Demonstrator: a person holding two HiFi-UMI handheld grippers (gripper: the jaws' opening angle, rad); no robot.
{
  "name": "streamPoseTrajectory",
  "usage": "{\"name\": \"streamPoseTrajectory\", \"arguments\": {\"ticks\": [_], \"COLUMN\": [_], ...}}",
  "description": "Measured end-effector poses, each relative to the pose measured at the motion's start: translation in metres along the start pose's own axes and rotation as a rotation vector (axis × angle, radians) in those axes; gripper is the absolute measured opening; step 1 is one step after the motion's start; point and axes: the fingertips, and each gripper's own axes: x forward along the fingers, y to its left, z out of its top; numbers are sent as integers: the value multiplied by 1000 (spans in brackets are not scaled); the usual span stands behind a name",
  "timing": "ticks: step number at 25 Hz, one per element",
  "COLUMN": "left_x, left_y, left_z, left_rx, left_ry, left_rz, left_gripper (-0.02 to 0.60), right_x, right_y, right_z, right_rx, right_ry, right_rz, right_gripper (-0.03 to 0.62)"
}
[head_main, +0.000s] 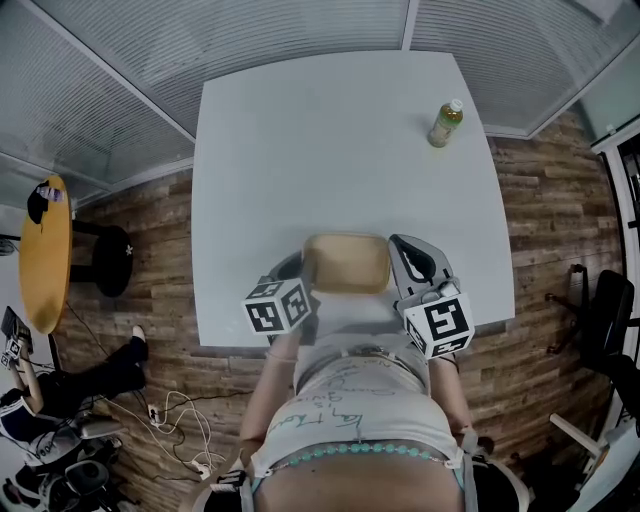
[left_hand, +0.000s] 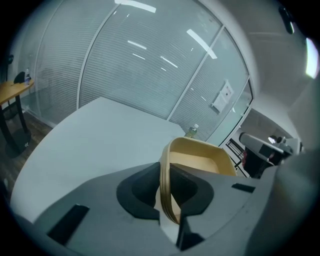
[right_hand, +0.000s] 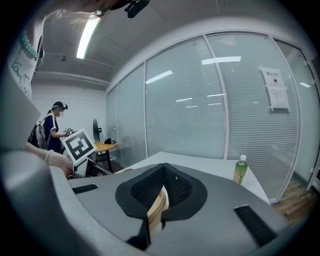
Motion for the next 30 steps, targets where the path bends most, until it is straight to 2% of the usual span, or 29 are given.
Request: {"name": "streamPoseTrajectory", "arguments": {"ticks": [9, 14, 18, 22, 30], "left_x": [-13, -13, -10, -7, -3], "left_y": [-14, -21, -32, -39, -45], "left_z": [22, 40, 50, 52, 50], "left_rx": [-11, -19, -13, 2, -15], "left_ry": [-51, -80, -103, -112, -116], "left_rz": [-23, -50, -68, -73, -80], "left_gripper": [29, 29, 29, 29, 29], "right_x": [-3, -9, -18, -23, -25], "right_y": [1, -8, -20, -24, -17], "right_z": [14, 22, 27, 30, 34], "right_rx": [-5, 21, -2, -9, 1], "right_ry": [-34, -75, -98, -131, -164], "right_rz": [0, -18, -32, -27, 1], "right_gripper": [-6, -6, -6, -6, -6]}}
